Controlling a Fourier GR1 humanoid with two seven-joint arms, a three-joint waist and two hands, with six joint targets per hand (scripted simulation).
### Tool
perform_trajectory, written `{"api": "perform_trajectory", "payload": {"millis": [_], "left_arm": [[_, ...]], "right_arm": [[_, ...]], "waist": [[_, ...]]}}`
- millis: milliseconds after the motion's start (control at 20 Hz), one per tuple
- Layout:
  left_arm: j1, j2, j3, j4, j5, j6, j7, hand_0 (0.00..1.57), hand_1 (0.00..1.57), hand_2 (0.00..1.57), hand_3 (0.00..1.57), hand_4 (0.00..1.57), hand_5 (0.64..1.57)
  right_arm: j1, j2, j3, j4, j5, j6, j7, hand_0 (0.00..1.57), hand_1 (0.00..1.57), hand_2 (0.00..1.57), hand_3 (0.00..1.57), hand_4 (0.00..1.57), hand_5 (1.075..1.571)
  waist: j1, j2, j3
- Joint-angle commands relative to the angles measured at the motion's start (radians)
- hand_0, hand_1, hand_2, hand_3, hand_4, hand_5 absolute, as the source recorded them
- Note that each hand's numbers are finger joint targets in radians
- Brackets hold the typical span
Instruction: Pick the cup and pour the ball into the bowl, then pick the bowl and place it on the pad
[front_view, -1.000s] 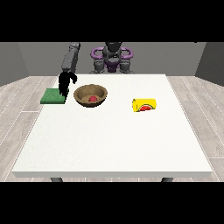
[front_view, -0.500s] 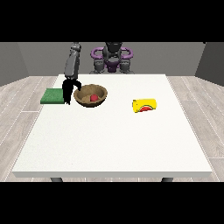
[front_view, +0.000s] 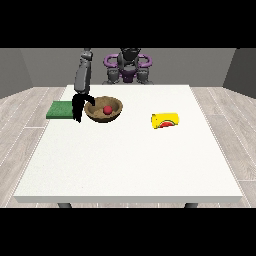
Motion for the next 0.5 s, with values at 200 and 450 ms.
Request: {"api": "perform_trajectory", "payload": {"millis": [200, 450], "left_arm": [[0.018, 0.068, 0.038, 0.014, 0.048, -0.043, 0.008, 0.0, 0.0, 0.0, 0.0, 1.02, 1.541], [0.02, 0.072, 0.052, -0.022, 0.086, -0.046, 0.026, 0.0, 0.0, 0.0, 0.0, 1.02, 1.535]], "right_arm": [[-0.088, 0.064, 0.028, 0.053, 0.02, -0.107, 0.015, 0.0, 0.0, 0.0, 0.0, 0.47, 1.549], [-0.021, 0.013, -0.022, 0.13, 0.006, -0.181, 0.061, 0.88, 0.88, 0.58, 0.0, 0.61, 1.514]], "waist": [[0.003, 0.009, 0.0115], [0.024, 0.054, 0.0126]]}}
